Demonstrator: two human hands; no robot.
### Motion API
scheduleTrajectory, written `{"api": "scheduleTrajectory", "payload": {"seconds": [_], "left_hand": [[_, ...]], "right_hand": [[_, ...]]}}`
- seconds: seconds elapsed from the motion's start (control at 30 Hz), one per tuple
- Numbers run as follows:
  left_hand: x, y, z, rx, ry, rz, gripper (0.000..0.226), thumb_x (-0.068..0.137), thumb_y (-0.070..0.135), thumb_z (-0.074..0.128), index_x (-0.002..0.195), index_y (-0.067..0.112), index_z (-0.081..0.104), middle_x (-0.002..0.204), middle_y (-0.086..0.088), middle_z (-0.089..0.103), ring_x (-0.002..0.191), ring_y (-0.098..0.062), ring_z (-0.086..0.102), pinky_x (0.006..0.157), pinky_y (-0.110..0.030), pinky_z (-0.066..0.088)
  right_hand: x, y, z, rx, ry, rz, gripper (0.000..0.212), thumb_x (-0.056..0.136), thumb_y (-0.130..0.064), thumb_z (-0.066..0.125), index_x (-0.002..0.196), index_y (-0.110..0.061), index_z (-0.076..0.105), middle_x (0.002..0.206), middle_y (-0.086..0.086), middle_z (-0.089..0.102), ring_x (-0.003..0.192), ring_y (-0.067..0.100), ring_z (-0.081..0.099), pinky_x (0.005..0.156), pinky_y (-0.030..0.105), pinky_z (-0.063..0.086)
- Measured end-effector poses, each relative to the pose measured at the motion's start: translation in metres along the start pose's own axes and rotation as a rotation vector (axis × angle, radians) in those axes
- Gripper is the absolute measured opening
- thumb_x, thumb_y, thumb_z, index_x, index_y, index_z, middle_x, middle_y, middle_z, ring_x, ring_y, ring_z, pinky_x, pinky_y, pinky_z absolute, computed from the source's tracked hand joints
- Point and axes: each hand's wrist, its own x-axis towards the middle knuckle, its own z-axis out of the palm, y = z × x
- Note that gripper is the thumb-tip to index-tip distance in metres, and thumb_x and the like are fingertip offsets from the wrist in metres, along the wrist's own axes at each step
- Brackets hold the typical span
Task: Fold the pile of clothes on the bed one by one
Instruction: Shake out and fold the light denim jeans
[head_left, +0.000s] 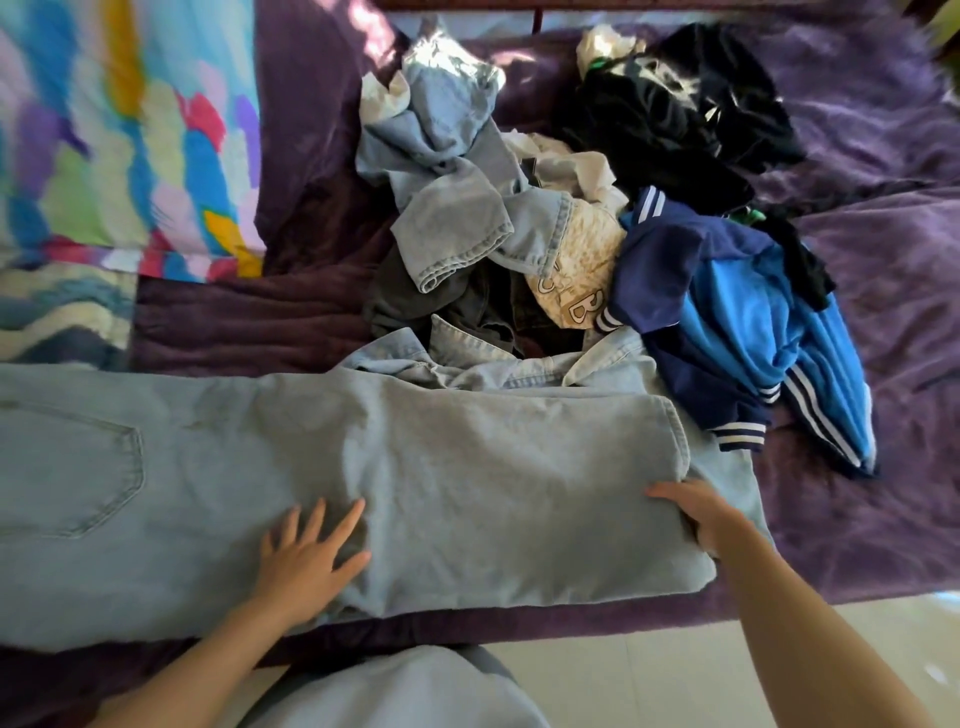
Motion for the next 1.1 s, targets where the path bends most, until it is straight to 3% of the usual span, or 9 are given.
{"api": "scheduleTrajectory", "payload": {"seconds": [0.17,0.3,0.43,0.53,0.7,0.77,0.83,0.93,1.1], "left_hand": [[0.003,0.005,-0.009,-0.051,-0.072,-0.029,0.066,0.086,0.074,0.017,0.141,0.053,-0.012,0.158,0.000,-0.015,0.142,-0.039,-0.010,0.113,-0.055,0.005],[0.004,0.001,-0.006,-0.020,-0.114,-0.097,0.072,0.082,0.079,0.016,0.142,0.051,-0.013,0.157,-0.001,-0.019,0.141,-0.043,-0.013,0.110,-0.060,0.003],[0.003,-0.009,0.004,-0.030,-0.138,-0.107,0.075,0.083,0.077,0.019,0.143,0.047,-0.015,0.157,-0.001,-0.020,0.141,-0.041,-0.013,0.111,-0.061,0.004],[0.003,-0.015,0.004,-0.056,-0.140,-0.081,0.074,0.084,0.076,0.021,0.144,0.046,-0.011,0.157,0.000,-0.018,0.142,-0.040,-0.013,0.111,-0.060,0.004],[-0.002,-0.017,-0.011,-0.190,-0.182,-0.055,0.071,0.088,0.068,0.033,0.147,0.043,0.003,0.158,-0.001,-0.013,0.142,-0.039,-0.012,0.114,-0.055,0.004],[-0.006,-0.020,-0.032,-0.434,-0.150,-0.020,0.061,0.094,0.057,0.037,0.147,0.032,0.023,0.159,-0.001,0.007,0.145,-0.030,0.004,0.116,-0.044,0.008],[-0.010,-0.026,-0.063,-0.989,-0.090,-0.021,0.048,0.098,0.040,0.040,0.139,0.015,0.043,0.149,-0.005,0.035,0.138,-0.021,0.031,0.110,-0.029,0.022],[-0.023,-0.051,-0.118,-1.728,-0.101,-0.005,0.042,0.096,0.047,0.035,0.121,0.021,0.056,0.122,-0.006,0.056,0.118,-0.024,0.048,0.099,-0.034,0.032],[-0.043,-0.130,-0.166,-2.099,-0.030,0.057,0.052,0.089,0.062,0.035,0.097,0.018,0.061,0.078,-0.006,0.064,0.066,-0.023,0.061,0.064,-0.035,0.050]], "right_hand": [[-0.015,-0.037,-0.040,0.128,0.314,-0.310,0.020,0.066,-0.002,0.078,0.071,-0.009,0.059,0.076,0.011,0.061,0.063,0.023,0.056,0.057,0.033,0.048],[-0.005,-0.029,-0.039,-0.157,0.435,-0.202,0.023,0.071,-0.002,0.076,0.089,0.003,0.064,0.084,0.016,0.060,0.071,0.026,0.056,0.065,0.035,0.046],[-0.008,-0.020,-0.006,-0.319,0.357,-0.149,0.024,0.078,-0.002,0.068,0.097,0.010,0.062,0.077,0.015,0.059,0.065,0.025,0.054,0.058,0.029,0.047],[-0.025,-0.029,-0.009,-0.075,0.231,-0.098,0.018,0.082,-0.001,0.064,0.099,0.004,0.061,0.060,0.012,0.061,0.060,0.026,0.054,0.052,0.028,0.047],[-0.086,-0.064,-0.007,0.166,-0.089,-0.115,0.012,0.091,-0.002,0.047,0.088,0.005,0.057,0.059,0.015,0.066,0.050,0.025,0.065,0.047,0.028,0.055],[-0.118,-0.091,0.017,0.220,-0.196,-0.253,0.015,0.091,0.002,0.041,0.083,0.002,0.054,0.057,0.011,0.065,0.047,0.017,0.064,0.045,0.021,0.053],[-0.158,-0.118,0.057,0.207,-0.309,-0.420,0.013,0.089,0.004,0.043,0.085,0.000,0.055,0.062,0.009,0.064,0.051,0.014,0.063,0.048,0.018,0.052],[-0.211,-0.149,0.143,0.064,-0.479,-0.593,0.015,0.085,0.008,0.048,0.083,-0.002,0.059,0.063,0.007,0.065,0.053,0.015,0.063,0.050,0.019,0.052],[-0.275,-0.158,0.331,-0.102,-0.639,-0.668,0.020,0.083,0.012,0.051,0.075,-0.005,0.056,0.062,0.008,0.059,0.048,0.013,0.056,0.052,0.023,0.049]]}}
